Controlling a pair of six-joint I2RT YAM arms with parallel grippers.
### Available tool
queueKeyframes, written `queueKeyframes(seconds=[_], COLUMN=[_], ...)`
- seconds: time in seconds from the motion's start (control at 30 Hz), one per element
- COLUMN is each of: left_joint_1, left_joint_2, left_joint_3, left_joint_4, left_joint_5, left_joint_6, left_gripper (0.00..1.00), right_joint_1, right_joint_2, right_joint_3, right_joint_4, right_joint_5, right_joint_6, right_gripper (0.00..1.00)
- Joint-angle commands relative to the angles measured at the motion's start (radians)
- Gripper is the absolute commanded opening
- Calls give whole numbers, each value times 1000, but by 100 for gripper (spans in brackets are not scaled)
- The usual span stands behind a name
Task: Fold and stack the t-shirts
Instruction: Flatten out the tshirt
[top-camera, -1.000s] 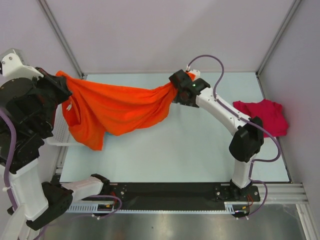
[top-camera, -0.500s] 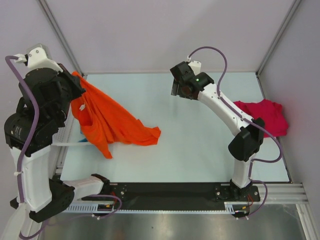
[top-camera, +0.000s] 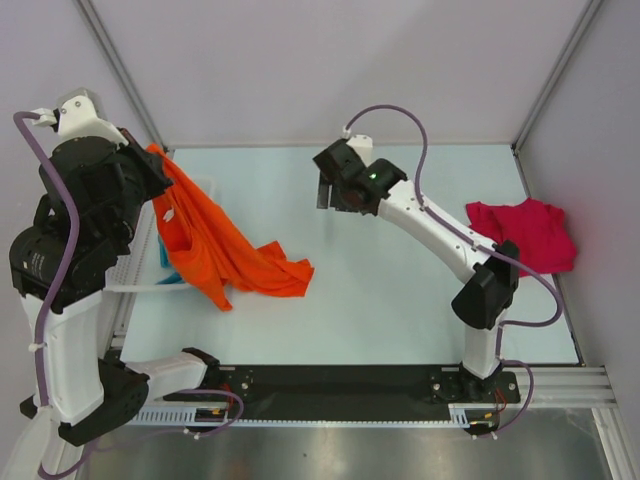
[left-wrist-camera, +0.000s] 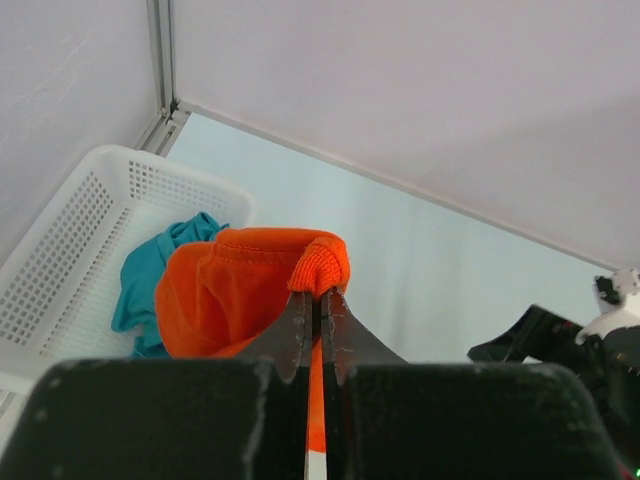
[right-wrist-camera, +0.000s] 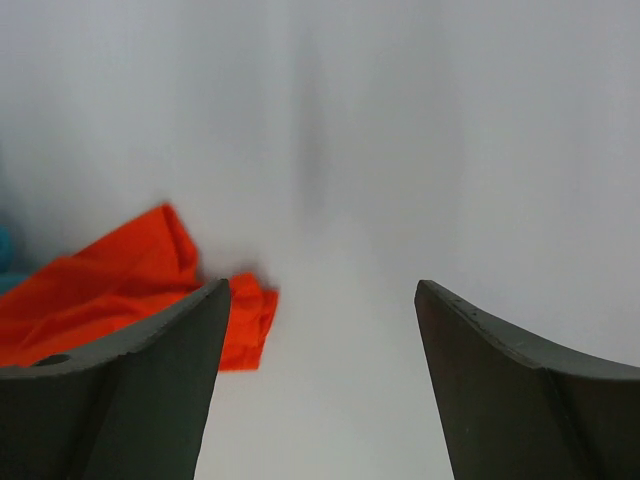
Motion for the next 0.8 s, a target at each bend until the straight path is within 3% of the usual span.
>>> queueKeyframes(seconds=[0.0,0.33,0.77], left_joint_1=[9,12,14], left_joint_2=[-13,-45,-71], left_joint_3=[0,-32,-52], left_joint_4=[56,43,41], left_joint_5=[2,2,32], left_joint_6=[30,34,29], left_gripper=[0,0,0], right_joint_1=[113,214,217], right_joint_2=[12,114,249], right_joint_3=[-5,-132,-83], right_joint_4=[18,84,112], right_joint_5=[-34,-97,-126], right_joint_6=[39,103,74], right_gripper=[81,80,80])
